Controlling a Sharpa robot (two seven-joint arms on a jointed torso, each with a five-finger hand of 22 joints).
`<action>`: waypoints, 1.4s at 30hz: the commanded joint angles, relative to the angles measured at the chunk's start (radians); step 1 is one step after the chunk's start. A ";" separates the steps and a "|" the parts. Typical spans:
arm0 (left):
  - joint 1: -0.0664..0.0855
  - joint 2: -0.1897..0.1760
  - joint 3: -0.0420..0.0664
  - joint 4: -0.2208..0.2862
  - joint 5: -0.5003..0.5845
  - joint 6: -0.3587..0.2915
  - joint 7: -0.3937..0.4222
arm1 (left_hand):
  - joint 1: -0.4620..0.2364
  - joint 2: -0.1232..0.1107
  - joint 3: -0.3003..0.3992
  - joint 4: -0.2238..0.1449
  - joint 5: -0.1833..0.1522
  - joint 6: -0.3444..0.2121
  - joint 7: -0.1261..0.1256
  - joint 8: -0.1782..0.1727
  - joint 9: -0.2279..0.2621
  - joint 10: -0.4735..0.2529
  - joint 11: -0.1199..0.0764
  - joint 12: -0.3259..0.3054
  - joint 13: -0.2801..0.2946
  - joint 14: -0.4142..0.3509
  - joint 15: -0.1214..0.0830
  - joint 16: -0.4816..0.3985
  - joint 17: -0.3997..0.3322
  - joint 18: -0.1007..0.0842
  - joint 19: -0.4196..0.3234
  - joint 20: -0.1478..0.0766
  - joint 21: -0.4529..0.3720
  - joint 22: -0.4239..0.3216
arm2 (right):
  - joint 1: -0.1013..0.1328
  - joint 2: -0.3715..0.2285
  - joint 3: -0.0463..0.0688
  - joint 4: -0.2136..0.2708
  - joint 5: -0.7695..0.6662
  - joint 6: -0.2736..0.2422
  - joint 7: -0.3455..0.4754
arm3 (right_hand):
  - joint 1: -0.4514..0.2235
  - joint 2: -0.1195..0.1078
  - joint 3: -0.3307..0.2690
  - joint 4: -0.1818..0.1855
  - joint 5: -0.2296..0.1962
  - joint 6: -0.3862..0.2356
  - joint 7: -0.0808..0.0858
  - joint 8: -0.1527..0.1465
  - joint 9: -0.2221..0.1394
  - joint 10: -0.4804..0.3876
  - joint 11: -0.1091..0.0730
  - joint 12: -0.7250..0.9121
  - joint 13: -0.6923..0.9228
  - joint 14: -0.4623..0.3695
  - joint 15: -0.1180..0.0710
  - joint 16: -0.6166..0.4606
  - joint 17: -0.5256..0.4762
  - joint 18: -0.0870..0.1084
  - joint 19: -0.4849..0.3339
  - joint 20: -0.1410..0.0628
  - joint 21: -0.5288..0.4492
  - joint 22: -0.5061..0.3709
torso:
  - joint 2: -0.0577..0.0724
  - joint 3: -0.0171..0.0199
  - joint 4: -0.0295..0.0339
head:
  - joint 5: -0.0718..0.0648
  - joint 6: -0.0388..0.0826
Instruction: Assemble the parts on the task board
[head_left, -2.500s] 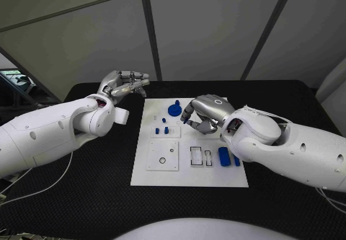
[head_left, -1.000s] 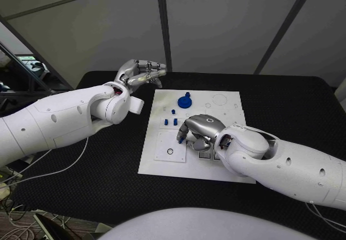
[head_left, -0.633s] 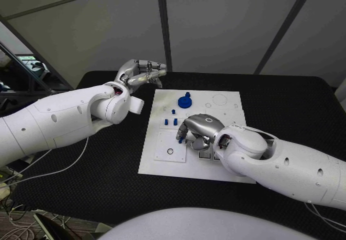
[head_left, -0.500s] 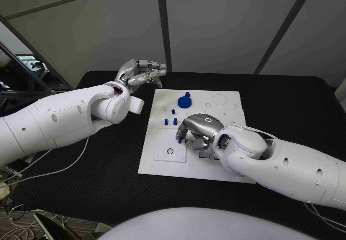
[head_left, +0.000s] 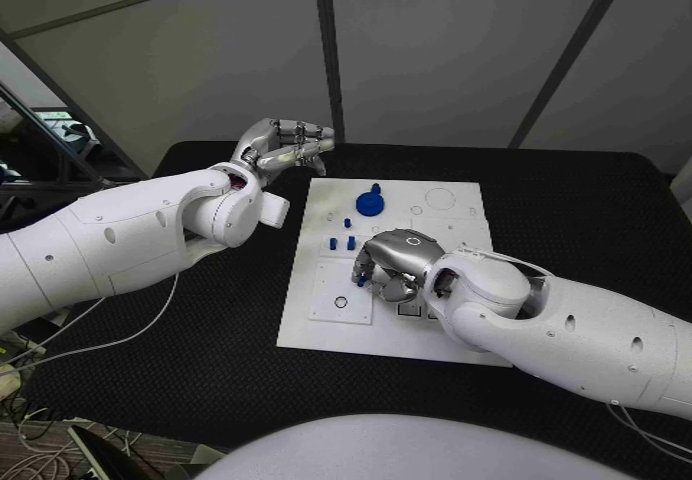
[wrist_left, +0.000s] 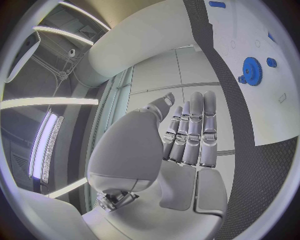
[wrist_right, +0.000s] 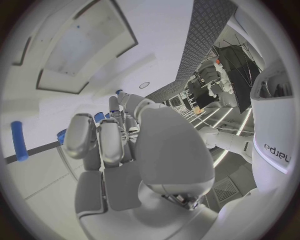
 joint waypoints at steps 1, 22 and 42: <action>0.002 0.001 0.001 0.000 0.003 0.012 0.002 | -0.004 -0.010 -0.001 -0.006 -0.004 -0.007 0.002 -0.003 -0.001 -0.007 0.001 0.003 -0.001 -0.004 0.000 -0.006 -0.001 -0.020 -0.003 0.002 -0.006 -0.002 | -0.001 0.003 -0.002 0.002 -0.029 0.048 -0.009 | -0.010 0.002 -0.004 -0.004 0.000 0.003 0.004 0.000 0.001 0.008 -0.002 -0.003 0.001 0.034 0.001 -0.001 -0.001 -0.016 -0.003 0.002 -0.002 -0.001 | 0.000 0.0002 0.0001 | 0.000 -0.001; 0.002 0.000 0.001 -0.003 0.003 0.017 -0.010 | -0.007 -0.008 -0.007 -0.009 -0.004 -0.024 0.008 -0.008 0.000 -0.031 0.008 0.009 -0.002 -0.017 0.007 -0.009 -0.006 -0.020 -0.011 0.007 -0.013 -0.005 | -0.001 0.000 -0.009 0.000 -0.034 -0.025 -0.014 | -0.094 -0.038 -0.054 0.011 0.018 -0.141 0.027 -0.094 -0.012 -0.191 0.047 -0.099 -0.053 0.013 0.043 -0.028 -0.048 0.009 -0.083 0.041 -0.085 -0.122 | 0.000 0.0005 -0.0007 | -0.001 0.000; 0.002 -0.005 0.001 -0.004 0.003 0.026 -0.014 | -0.007 -0.006 -0.010 -0.010 -0.004 -0.029 0.010 -0.008 0.000 -0.040 0.011 0.013 -0.001 -0.023 0.009 -0.010 -0.008 -0.021 -0.014 0.010 -0.017 -0.007 | 0.010 -0.139 0.019 0.113 0.017 -0.150 -0.021 | -0.101 -0.035 -0.069 0.014 0.024 -0.127 0.024 -0.091 -0.007 -0.170 0.041 -0.059 -0.052 0.015 0.038 -0.022 -0.045 0.009 -0.075 0.039 -0.087 -0.121 | -0.002 -0.0001 -0.0028 | -0.020 0.021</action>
